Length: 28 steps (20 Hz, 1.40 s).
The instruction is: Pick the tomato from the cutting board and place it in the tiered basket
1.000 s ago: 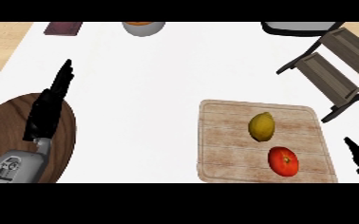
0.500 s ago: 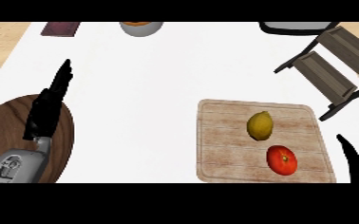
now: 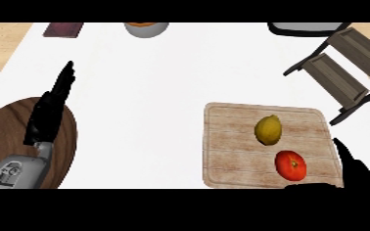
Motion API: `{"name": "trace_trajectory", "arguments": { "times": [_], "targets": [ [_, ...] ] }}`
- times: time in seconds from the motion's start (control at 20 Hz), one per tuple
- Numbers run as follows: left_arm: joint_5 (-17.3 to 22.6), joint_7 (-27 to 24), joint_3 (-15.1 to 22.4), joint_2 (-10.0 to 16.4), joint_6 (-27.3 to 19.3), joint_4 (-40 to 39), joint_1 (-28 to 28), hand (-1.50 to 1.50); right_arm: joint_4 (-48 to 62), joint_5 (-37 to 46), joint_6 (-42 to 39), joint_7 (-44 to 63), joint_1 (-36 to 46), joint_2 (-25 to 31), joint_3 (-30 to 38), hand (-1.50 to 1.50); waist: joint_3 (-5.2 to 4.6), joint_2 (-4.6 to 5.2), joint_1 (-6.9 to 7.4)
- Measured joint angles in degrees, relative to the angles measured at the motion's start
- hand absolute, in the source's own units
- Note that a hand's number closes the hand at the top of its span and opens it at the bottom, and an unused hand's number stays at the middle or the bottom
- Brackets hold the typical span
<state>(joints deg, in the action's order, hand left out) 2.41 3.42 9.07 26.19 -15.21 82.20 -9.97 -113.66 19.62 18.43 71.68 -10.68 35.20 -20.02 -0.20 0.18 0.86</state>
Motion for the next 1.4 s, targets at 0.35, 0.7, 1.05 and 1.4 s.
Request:
{"name": "trace_trajectory", "arguments": {
  "times": [0.35, 0.7, 1.05, 1.4],
  "targets": [
    [0.1, -0.4, -1.3, 0.0, 0.8, -0.1, 0.9, 0.00, 3.0, 2.9, -1.9, 0.0, 1.2, -4.9, -0.2, -1.50, 0.04, -0.07, -0.33],
    [-0.3, -0.3, -2.2, -0.6, 1.8, -1.1, -0.5, 0.00, 8.4, 3.5, -4.1, -0.8, 5.2, -9.8, 0.8, -1.50, 0.12, -0.06, -0.46],
    [-1.0, -0.8, -2.7, -1.7, 2.1, -1.7, -0.3, 0.00, 12.5, 3.9, -5.6, -2.4, 6.3, -14.5, 1.3, 1.50, -0.17, -0.29, -0.58],
    [-2.0, -0.8, -3.3, -2.2, 2.5, -1.7, -0.2, 0.00, 14.4, 6.1, -9.6, -3.5, 8.5, -13.4, -1.3, 1.50, -0.71, -0.59, -0.87]
  ]
}}
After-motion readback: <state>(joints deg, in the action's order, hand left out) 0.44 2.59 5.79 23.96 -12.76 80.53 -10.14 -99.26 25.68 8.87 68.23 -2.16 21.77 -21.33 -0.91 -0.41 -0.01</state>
